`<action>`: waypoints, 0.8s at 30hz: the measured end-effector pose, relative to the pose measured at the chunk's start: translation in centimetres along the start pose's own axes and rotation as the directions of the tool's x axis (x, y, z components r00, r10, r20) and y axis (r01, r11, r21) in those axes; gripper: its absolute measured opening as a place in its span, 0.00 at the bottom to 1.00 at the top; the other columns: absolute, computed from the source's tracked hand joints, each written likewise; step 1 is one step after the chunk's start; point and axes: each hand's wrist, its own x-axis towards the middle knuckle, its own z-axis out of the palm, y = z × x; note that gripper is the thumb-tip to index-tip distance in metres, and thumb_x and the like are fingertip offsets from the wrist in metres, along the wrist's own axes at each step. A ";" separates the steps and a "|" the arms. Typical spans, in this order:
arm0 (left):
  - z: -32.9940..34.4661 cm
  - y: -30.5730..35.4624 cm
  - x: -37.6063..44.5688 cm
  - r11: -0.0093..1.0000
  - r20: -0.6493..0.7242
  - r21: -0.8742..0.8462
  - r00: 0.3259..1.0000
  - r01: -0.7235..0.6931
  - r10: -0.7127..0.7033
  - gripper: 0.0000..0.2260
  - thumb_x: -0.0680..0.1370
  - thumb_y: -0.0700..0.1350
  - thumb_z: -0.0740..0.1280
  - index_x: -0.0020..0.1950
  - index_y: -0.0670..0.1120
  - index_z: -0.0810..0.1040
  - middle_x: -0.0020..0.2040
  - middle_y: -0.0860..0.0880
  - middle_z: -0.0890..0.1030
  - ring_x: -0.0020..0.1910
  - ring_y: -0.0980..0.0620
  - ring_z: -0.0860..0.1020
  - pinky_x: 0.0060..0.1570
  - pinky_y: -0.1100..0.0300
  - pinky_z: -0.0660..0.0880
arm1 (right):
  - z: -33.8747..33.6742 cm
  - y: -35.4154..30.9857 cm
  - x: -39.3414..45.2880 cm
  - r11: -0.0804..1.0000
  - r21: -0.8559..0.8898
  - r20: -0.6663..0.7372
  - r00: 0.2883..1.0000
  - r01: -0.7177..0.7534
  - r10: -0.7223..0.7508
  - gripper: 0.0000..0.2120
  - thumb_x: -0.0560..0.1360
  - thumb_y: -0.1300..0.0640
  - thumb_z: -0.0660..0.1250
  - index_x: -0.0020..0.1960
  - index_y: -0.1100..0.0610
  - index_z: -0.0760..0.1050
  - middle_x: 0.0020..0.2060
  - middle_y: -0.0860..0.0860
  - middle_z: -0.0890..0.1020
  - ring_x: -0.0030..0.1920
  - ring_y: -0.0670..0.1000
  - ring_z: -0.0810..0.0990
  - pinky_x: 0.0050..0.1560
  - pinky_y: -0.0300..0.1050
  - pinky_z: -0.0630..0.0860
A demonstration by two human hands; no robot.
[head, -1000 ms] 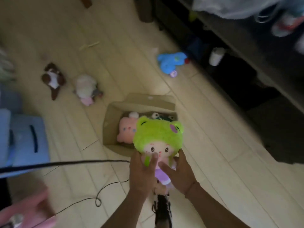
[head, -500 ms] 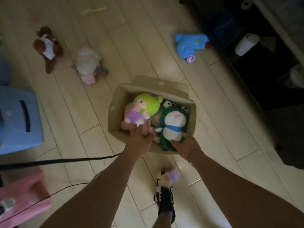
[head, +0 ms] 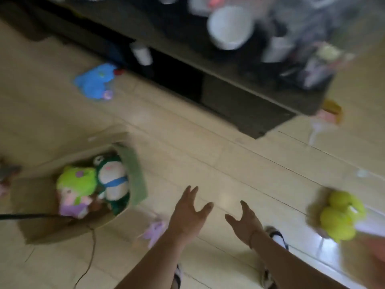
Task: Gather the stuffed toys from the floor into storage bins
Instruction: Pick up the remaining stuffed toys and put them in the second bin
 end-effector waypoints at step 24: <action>55.9 21.6 17.0 0.955 0.527 0.292 0.825 0.049 -0.204 0.36 0.76 0.55 0.68 0.78 0.50 0.54 0.77 0.50 0.61 0.73 0.52 0.64 0.63 0.61 0.63 | -23.7 48.5 23.5 0.731 0.666 -0.161 0.928 -0.150 0.337 0.45 0.72 0.46 0.75 0.80 0.52 0.54 0.76 0.57 0.65 0.75 0.58 0.67 0.72 0.52 0.70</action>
